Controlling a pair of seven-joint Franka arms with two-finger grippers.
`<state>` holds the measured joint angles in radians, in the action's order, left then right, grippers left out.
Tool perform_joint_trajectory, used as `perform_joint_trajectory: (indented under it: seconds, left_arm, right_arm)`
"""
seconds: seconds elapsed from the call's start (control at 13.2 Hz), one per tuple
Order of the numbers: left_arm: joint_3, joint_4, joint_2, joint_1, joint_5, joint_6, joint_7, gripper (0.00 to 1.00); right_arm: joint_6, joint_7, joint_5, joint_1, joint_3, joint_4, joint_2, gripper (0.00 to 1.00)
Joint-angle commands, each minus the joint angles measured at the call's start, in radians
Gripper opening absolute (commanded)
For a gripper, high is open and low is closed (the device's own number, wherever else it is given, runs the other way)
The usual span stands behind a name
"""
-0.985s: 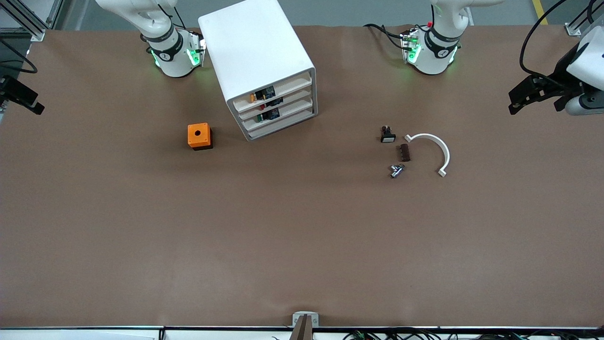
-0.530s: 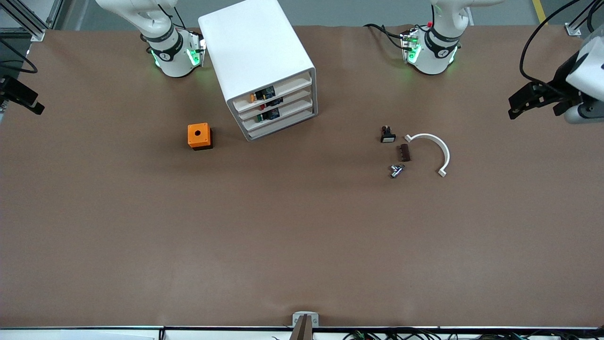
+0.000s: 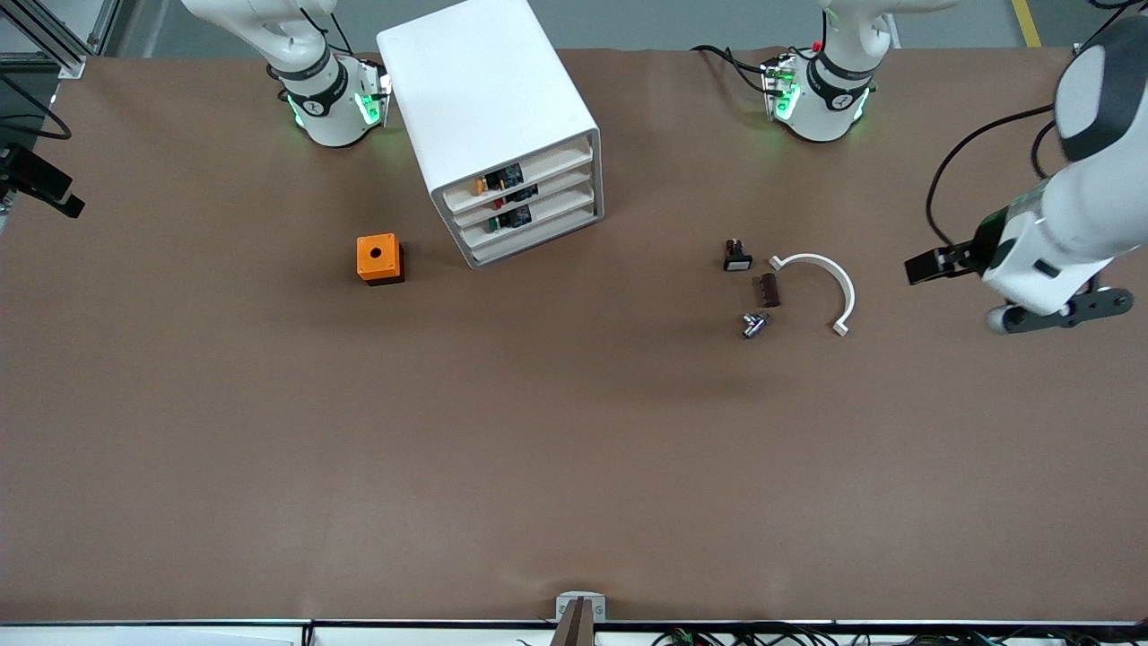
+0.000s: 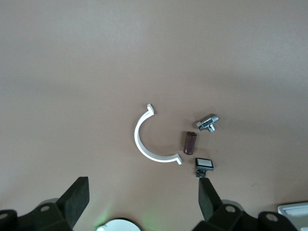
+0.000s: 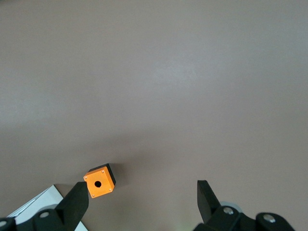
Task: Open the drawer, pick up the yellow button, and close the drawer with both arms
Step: 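Reach the left gripper to the white cabinet's drawer handle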
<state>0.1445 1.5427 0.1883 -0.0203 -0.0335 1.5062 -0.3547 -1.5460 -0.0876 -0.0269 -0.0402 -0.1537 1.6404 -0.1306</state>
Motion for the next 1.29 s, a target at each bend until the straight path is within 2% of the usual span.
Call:
perform_joint_trajectory:
  seconds: [0.0, 0.38, 0.53, 0.83, 1.06, 1.14, 1.21]
  left_arm:
    - [0.006, -0.042, 0.077, -0.042, 0.000, -0.024, -0.148, 1.00]
    - [0.007, -0.042, 0.157, -0.122, 0.095, -0.024, -0.488, 1.00]
    - [0.007, -0.045, 0.175, -0.156, 0.098, -0.024, -0.631, 1.00]
    - [0.009, -0.052, 0.218, -0.233, 0.115, -0.024, -0.973, 1.00]
    - [0.009, -0.052, 0.255, -0.283, 0.260, -0.024, -1.191, 1.00]
    - [0.009, -0.050, 0.261, -0.299, 0.300, -0.024, -1.249, 0.99]
    - [0.009, -0.047, 0.266, -0.325, 0.340, -0.026, -1.318, 0.99]
  right_arm:
    - [0.004, 0.075, -0.002, 0.023, 0.008, 0.001, -0.011, 1.00]
    - [0.004, 0.068, -0.002, 0.035, 0.006, 0.027, -0.007, 1.00]
    - [-0.008, 0.061, -0.002, 0.037, 0.008, 0.062, -0.007, 1.00]
    - [-0.026, -0.020, -0.002, 0.029, 0.013, 0.064, 0.012, 1.00]
    - [-0.016, -0.167, -0.001, 0.007, 0.016, 0.067, 0.020, 1.00]
    - [-0.023, -0.211, 0.018, 0.000, 0.016, 0.081, 0.022, 1.00]
    - [-0.025, -0.250, 0.086, 0.003, 0.016, 0.084, 0.028, 1.00]
